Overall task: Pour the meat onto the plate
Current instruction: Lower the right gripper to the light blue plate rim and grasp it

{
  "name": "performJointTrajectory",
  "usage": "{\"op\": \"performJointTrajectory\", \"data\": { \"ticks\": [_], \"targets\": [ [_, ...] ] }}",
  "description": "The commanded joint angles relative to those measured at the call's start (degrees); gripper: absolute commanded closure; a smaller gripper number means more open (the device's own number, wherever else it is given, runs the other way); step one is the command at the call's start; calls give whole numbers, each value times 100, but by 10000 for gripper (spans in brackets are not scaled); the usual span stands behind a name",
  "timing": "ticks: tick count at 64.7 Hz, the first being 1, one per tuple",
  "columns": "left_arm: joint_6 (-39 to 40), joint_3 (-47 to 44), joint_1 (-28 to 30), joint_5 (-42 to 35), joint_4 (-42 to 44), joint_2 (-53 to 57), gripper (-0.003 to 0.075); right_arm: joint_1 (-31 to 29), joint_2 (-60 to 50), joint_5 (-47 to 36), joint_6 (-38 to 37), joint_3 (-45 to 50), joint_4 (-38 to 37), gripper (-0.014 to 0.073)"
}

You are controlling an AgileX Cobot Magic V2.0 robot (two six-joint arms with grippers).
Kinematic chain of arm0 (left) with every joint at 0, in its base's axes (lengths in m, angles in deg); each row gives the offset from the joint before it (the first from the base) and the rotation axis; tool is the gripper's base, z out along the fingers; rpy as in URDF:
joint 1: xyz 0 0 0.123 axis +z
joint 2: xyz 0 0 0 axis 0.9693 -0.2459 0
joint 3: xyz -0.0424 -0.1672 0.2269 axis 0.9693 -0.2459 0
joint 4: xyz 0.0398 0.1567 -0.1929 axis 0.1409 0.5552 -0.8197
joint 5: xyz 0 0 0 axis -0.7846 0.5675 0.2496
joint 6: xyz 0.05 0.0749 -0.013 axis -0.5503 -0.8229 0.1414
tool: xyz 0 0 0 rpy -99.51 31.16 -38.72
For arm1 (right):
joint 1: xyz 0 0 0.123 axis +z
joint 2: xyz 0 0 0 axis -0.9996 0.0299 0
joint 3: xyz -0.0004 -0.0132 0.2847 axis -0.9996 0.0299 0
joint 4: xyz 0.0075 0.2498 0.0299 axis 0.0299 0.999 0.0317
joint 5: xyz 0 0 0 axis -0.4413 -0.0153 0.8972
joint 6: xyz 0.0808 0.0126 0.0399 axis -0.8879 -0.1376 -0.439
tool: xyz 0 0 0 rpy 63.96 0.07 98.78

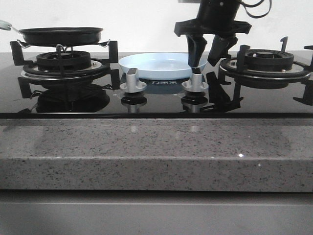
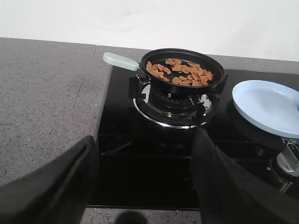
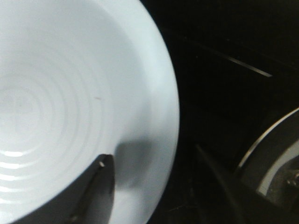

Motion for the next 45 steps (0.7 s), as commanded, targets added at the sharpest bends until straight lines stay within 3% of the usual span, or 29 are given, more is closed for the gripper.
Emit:
{"op": "performJointTrajectory", "data": {
  "ticks": [1, 29, 45],
  "targets": [
    [0, 206, -27, -483, -48, -68, 282, -22, -333, -51, 88, -191, -38, 275],
    [0, 206, -27, -483, -48, -68, 282, -22, -214, 209, 93, -191, -38, 293],
    [0, 206, -27, -483, -48, -68, 282, -22, -207, 159, 93, -191, -34, 584]
  ]
}}
